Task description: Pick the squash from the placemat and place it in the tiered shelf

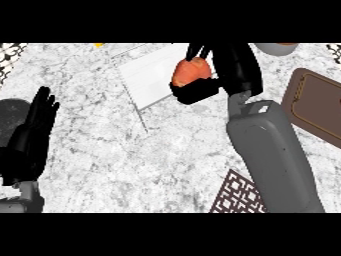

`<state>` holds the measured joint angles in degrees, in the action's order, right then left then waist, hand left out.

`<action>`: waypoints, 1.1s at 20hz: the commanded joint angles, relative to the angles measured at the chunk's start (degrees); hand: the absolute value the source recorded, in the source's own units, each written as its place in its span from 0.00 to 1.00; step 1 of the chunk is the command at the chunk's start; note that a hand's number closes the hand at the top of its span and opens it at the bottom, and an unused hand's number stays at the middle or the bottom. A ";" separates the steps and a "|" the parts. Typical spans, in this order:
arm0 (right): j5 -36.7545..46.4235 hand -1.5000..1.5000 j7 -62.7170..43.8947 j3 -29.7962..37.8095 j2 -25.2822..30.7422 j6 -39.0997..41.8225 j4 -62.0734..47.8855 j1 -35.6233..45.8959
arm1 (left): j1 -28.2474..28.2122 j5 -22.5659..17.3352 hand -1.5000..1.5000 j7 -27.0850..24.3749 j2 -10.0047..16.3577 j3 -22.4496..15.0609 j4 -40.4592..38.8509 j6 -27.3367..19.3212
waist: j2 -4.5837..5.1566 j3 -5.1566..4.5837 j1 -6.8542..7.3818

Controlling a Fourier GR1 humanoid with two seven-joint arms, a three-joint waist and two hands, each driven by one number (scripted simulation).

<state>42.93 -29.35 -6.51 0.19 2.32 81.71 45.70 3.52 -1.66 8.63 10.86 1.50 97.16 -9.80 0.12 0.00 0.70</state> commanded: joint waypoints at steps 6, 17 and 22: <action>-1.24 1.00 13.72 4.77 -0.18 -12.60 -22.98 8.52 | -1.16 -1.49 0.50 -2.57 0.40 1.82 -1.31 3.30 | 0.11 -0.01 0.35; -11.78 1.00 24.21 8.71 -0.18 -25.56 -44.19 15.09 | 3.55 1.21 0.50 -0.73 -1.63 0.23 -3.95 1.37 | 0.47 0.00 1.15; -12.79 0.00 29.05 13.32 1.40 -19.69 -53.72 20.69 | 0.65 1.63 0.50 2.95 -1.05 -0.02 2.05 1.23 | 0.42 0.02 1.21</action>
<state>32.38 -4.62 4.13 0.46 -19.15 33.79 64.32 5.59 -0.27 10.33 9.59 1.61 97.31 -8.82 0.52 0.00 1.86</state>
